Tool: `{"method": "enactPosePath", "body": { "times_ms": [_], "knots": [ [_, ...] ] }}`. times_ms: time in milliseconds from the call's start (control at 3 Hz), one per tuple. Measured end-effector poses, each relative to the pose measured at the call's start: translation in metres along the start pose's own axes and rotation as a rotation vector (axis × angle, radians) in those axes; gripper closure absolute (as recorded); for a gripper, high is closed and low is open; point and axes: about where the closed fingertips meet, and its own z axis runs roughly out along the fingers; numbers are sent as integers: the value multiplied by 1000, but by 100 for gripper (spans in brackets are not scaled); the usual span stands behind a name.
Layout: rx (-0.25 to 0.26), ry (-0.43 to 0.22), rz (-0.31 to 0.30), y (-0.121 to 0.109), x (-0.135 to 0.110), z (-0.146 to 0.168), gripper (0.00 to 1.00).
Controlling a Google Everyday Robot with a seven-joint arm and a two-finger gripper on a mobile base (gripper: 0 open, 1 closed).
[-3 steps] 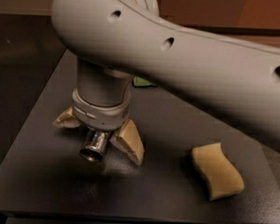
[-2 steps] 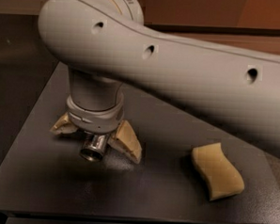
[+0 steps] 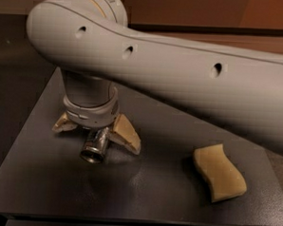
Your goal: Place redbull can upright
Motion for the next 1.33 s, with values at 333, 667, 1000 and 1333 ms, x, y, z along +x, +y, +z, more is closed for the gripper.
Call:
{"method": "enactPosePath", "body": {
  "times_ms": [333, 667, 1000, 1333],
  "knots": [
    [-26, 0, 32, 1, 15, 4, 17],
    [-55, -7, 65, 6, 25, 9, 41],
    [-62, -18, 93, 9, 27, 5, 65],
    [-38, -53, 184, 8, 30, -13, 87]
  ]
}}
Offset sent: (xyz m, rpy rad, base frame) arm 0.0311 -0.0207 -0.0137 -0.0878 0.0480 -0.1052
